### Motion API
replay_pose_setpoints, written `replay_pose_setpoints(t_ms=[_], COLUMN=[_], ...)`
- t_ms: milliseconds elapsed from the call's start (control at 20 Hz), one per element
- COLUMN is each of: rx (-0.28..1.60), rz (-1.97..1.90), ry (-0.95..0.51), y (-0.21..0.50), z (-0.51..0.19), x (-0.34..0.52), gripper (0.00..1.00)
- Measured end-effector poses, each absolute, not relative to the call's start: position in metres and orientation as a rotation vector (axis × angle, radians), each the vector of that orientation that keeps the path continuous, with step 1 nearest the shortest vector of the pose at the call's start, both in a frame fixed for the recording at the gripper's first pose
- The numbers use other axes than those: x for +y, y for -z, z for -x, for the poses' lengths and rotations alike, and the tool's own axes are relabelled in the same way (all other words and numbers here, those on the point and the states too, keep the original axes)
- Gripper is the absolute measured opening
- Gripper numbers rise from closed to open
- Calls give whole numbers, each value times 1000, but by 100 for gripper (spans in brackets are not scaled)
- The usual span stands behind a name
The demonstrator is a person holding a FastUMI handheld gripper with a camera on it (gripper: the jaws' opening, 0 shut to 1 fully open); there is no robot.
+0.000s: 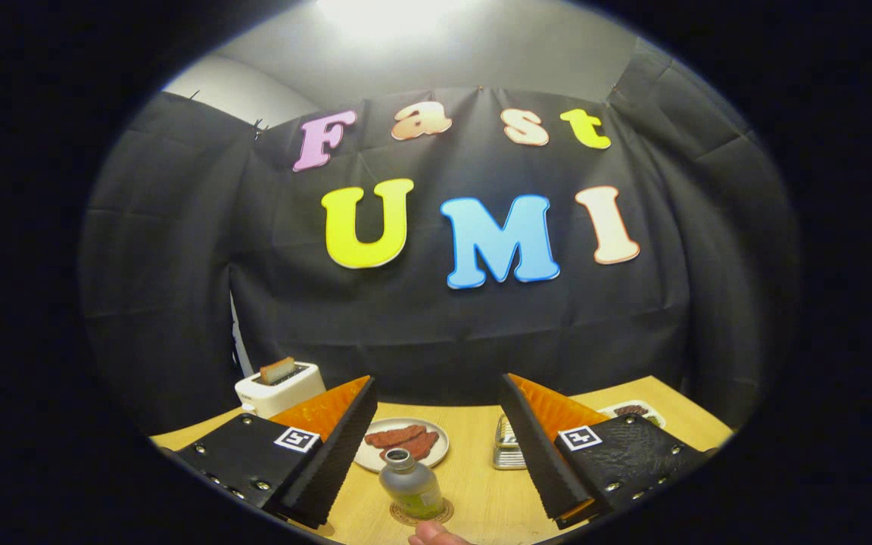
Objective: Take the bottle from table, then pour the juice into the cup, finally place the bottle on the coaster
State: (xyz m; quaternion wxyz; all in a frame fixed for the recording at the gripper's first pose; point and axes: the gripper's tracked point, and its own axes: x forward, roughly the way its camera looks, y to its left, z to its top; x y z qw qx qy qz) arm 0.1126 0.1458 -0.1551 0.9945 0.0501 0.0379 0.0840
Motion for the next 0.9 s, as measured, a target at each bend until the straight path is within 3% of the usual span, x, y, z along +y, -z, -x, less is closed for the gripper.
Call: replay_pose_setpoints(t_ms=[400,900], rx=[-5,20], rz=[-67,-40], ry=[-73,-29], y=[28,32], z=[-92,-77], x=[74,33], gripper=[99,99])
